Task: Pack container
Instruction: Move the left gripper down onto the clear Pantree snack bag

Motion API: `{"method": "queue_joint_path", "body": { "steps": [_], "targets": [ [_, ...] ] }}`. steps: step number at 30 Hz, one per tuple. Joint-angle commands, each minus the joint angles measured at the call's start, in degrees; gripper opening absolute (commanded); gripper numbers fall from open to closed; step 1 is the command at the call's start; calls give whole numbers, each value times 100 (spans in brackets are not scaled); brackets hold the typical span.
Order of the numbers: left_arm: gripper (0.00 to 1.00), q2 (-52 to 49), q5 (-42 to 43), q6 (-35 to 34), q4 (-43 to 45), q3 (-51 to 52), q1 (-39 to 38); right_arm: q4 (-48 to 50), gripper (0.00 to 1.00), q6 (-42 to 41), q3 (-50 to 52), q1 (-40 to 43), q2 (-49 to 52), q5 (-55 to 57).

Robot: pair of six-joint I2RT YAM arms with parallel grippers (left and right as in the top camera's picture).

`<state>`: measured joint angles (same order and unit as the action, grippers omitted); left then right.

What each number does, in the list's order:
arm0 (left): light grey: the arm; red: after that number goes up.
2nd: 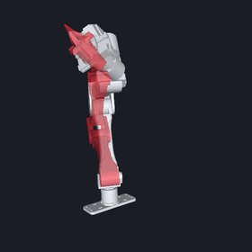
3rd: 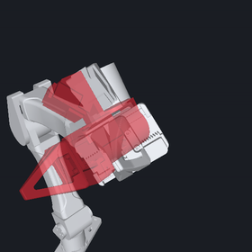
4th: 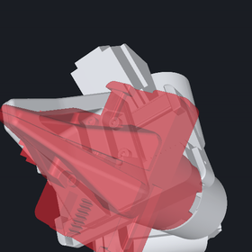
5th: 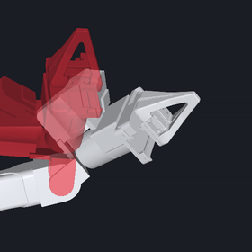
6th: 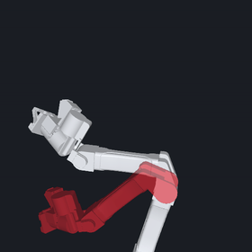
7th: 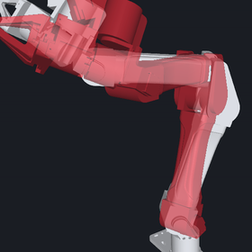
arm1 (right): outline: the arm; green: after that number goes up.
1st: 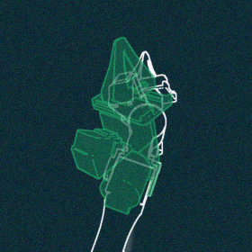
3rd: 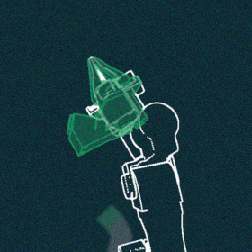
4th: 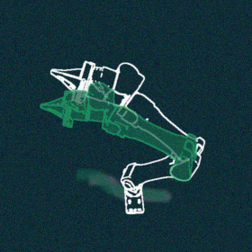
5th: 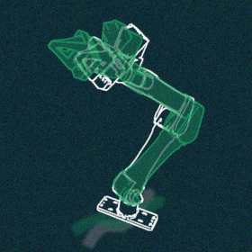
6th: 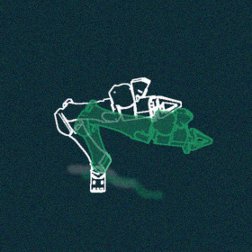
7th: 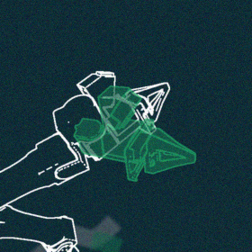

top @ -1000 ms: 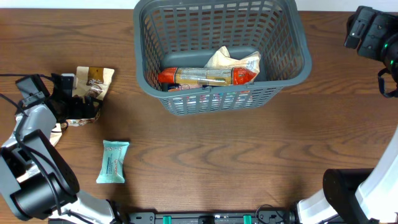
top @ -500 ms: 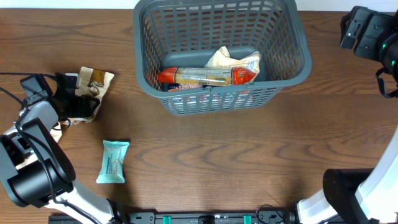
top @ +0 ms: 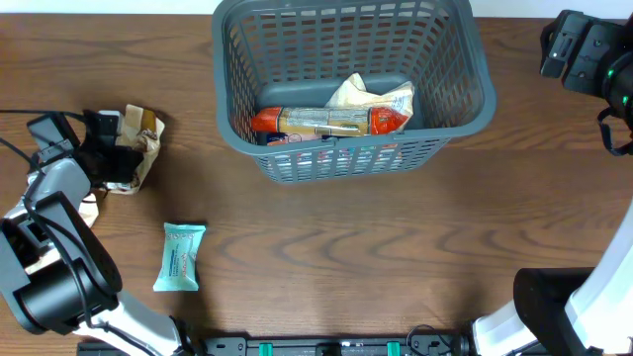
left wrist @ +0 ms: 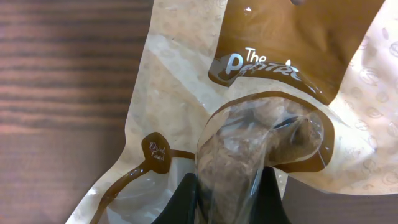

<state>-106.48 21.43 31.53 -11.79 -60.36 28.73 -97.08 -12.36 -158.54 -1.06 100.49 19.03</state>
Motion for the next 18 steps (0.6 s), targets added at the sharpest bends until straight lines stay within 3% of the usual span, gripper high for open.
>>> {"method": "queue_joint_path", "body": {
  "steps": [1, 12, 18],
  "targets": [
    [6, 450, -203, 20, -68, 122, 28, -20, 99, 87, 13, 24, 22, -2],
    [6, 2297, -190, 17, -28, -282, 28, -20, 99, 87, 13, 24, 22, -2],
    [6, 3152, 247, 15, 162, -481, 28, -20, 99, 87, 13, 24, 22, -2]
  ]
}}
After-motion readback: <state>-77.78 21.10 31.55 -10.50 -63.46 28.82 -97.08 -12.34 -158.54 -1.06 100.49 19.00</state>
